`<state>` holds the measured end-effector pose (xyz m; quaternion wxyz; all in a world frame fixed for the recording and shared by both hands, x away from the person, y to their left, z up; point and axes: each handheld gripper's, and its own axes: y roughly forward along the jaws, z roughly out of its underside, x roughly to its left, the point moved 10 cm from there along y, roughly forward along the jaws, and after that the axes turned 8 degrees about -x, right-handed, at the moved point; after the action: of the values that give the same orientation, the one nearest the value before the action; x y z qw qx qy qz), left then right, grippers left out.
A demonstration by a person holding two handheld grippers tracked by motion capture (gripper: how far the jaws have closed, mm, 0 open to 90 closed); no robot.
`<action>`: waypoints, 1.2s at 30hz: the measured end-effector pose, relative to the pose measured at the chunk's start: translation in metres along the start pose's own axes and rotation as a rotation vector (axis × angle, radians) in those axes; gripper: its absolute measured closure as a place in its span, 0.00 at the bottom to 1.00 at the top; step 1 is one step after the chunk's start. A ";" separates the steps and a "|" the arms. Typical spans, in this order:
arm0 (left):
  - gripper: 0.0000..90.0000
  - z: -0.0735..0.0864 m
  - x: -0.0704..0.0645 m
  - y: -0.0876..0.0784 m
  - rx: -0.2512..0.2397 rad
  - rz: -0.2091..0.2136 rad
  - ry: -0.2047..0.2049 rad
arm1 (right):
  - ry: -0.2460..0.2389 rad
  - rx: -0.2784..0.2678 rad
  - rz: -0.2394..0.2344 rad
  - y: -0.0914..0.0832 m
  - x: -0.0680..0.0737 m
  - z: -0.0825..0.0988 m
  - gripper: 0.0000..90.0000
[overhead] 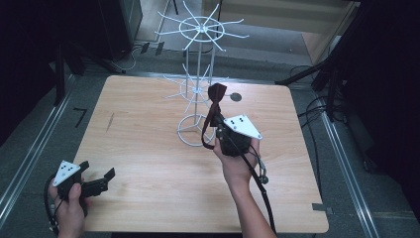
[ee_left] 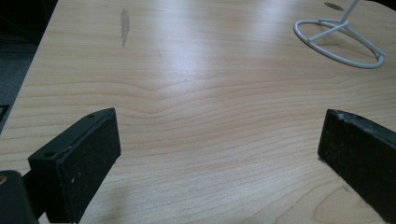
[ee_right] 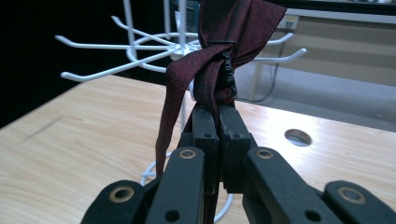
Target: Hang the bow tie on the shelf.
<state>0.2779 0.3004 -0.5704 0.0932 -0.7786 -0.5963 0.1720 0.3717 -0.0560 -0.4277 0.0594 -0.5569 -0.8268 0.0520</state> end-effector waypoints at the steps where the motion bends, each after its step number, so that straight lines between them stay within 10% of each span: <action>1: 0.00 0.000 0.000 0.000 0.000 0.000 -0.001 | -0.015 0.017 0.020 0.004 -0.002 0.002 0.98; 22: 0.00 0.000 0.000 0.000 0.001 0.002 -0.006 | 0.052 0.107 0.005 0.036 -0.006 0.032 1.00; 36: 0.00 0.000 0.000 0.000 0.004 0.004 -0.005 | 0.068 0.054 -0.002 0.017 -0.016 0.020 1.00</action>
<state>0.2782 0.3000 -0.5708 0.0929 -0.7790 -0.5948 0.1754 0.3901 -0.0650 -0.4508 0.1026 -0.5557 -0.8231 0.0554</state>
